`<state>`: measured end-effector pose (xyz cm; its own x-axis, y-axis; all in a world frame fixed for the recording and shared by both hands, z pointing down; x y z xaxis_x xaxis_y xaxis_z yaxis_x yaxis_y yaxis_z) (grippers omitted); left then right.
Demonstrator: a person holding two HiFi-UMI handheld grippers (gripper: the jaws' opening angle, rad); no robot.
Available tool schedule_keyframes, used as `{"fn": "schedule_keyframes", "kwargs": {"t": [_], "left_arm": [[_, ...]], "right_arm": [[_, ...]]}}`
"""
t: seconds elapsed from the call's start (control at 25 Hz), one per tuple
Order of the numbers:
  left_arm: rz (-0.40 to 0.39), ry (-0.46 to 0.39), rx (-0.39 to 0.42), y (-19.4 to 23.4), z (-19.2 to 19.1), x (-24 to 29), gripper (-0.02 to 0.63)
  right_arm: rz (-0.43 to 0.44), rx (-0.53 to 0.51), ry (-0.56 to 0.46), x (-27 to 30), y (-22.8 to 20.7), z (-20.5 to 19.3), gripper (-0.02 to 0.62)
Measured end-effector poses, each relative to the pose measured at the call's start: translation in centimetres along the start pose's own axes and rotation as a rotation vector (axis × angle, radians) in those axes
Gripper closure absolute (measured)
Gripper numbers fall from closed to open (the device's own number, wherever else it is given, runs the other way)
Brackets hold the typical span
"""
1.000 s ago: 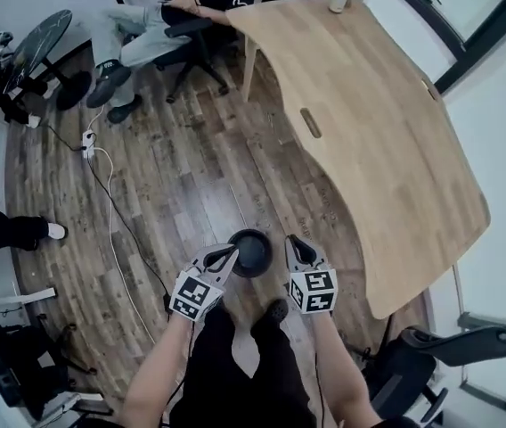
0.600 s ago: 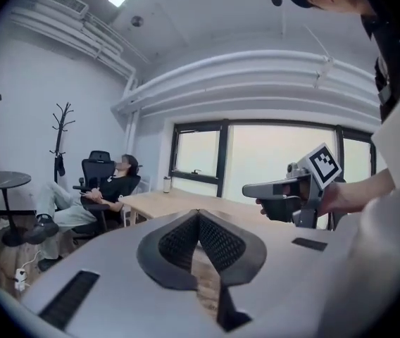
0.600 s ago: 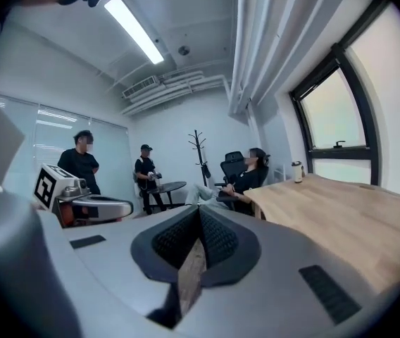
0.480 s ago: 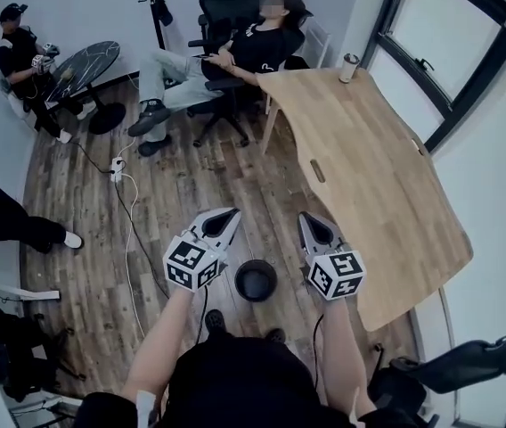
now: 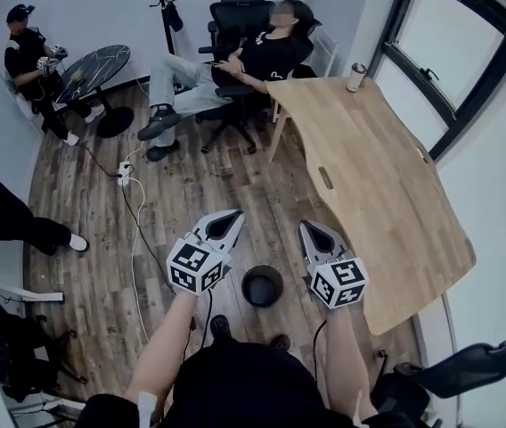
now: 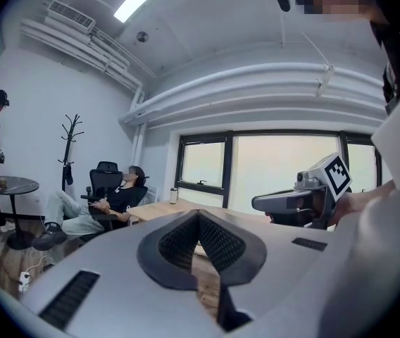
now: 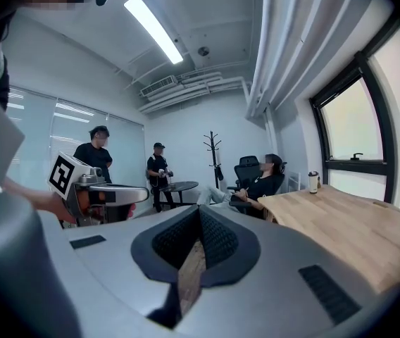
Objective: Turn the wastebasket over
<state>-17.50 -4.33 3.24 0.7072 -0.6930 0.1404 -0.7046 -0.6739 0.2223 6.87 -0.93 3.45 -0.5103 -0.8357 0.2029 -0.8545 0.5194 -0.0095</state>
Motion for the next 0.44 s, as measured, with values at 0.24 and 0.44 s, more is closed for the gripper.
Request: {"fn": "schedule_keyframes", "kwargs": {"t": [0.24,0.44], "left_arm": [[-0.001,0.001,0.006,-0.18,0.11,-0.25,0.591],[-0.002,0.002,0.013,-0.24,0.11,-0.62,0.591]], "right_arm": [[-0.005,-0.024,0.006,-0.34,0.16,0.4,0.565],[-0.008,-0.036,0.007,-0.42,0.32,0.64,0.565]]}}
Point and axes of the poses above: the fingertips, and each gripper's own axes: x forward along the fingers, y to its left, z out of its top, the point moved 9 cm from there along -x, backward along the fingers, and after that the axes turned 7 degrees about -x, right-handed, at the moved point
